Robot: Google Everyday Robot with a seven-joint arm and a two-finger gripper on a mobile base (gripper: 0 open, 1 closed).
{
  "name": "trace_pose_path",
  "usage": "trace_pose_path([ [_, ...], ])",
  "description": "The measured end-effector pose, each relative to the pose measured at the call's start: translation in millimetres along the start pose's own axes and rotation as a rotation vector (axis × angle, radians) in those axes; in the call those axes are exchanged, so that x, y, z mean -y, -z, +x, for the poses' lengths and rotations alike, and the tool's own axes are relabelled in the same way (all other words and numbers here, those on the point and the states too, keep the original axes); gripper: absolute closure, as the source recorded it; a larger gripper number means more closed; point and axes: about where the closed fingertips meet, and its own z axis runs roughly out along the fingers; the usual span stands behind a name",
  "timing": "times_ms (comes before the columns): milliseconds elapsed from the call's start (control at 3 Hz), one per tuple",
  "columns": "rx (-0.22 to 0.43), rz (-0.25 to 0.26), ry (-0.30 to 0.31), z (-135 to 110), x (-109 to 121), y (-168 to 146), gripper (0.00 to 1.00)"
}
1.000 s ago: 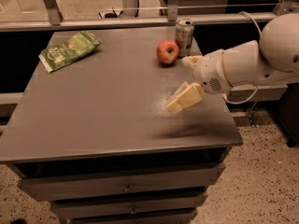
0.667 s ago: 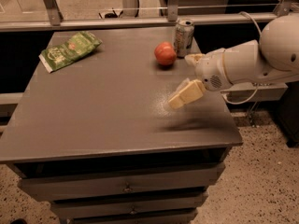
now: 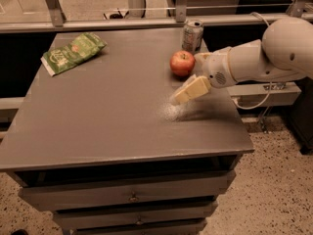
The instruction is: Pick apple
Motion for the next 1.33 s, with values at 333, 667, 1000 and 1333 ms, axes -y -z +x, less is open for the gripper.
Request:
trace_pose_path([
  [333, 0.008, 0.020, -0.013, 0.8, 25.1, -15.9, 0.00],
  [667, 0.013, 0.035, -0.021, 2.9, 44.1, -24.1, 0.00],
  [1000, 0.031, 0.051, -0.031, 2.0, 59.1, -28.9, 0.00],
  [1333, 0.065, 0.070, -0.053, -2.8, 73.5, -35.6, 0.00],
])
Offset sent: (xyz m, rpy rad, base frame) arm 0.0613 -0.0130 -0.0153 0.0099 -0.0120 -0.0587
